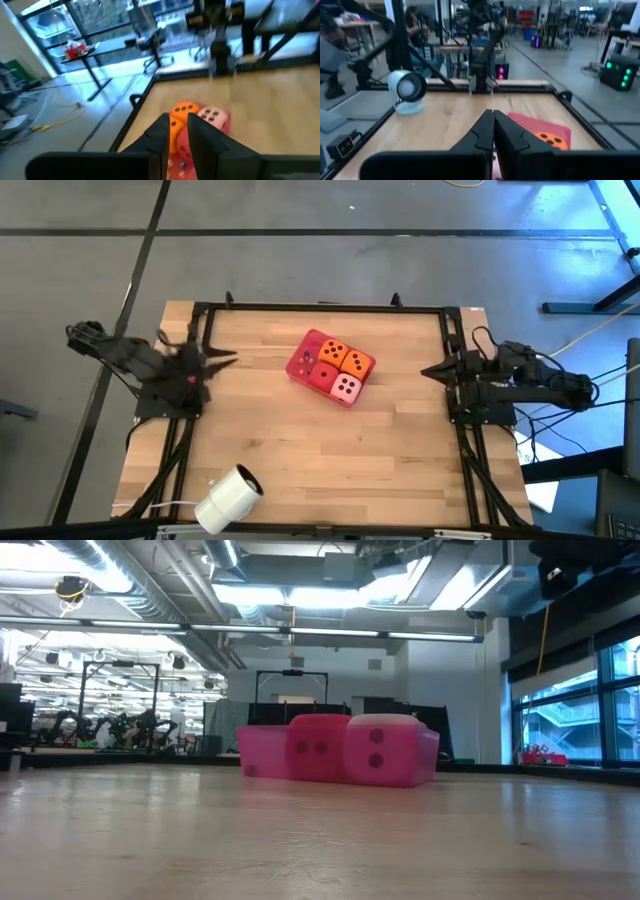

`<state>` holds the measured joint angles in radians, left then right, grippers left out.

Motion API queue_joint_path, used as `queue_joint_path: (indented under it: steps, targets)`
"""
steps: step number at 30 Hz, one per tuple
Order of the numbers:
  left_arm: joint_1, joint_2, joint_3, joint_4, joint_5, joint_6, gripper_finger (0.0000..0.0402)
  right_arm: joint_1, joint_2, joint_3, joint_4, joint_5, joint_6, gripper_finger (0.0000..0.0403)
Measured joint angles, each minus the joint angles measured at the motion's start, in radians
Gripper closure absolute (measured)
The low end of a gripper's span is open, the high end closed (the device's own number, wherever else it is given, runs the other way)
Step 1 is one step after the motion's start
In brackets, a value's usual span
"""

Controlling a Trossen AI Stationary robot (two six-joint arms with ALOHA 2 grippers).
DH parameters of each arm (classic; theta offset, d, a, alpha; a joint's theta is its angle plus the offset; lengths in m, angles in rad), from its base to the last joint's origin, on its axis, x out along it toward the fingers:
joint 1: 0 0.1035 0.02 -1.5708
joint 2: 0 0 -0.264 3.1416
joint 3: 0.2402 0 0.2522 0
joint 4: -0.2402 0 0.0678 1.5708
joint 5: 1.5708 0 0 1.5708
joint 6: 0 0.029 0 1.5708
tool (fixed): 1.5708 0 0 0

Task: Pick & Place Dice
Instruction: Return to Home Position

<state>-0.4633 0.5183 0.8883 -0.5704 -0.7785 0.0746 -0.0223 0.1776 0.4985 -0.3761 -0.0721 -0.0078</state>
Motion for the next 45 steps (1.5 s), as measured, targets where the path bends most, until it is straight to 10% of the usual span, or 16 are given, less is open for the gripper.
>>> queue_joint_path:
  steps: [18, 45]
  targets:
    - [0.0, -0.518, -0.406, 0.241, 0.046, 0.165, 0.0341, 0.0, -0.036, -0.215, 0.281, -0.076, -0.035, 0.0395]
    - [0.001, -0.51, -0.764, 0.588, 0.094, 0.146, 0.0341, 0.0, -0.036, -0.483, 0.562, -0.077, -0.035, 0.0393]
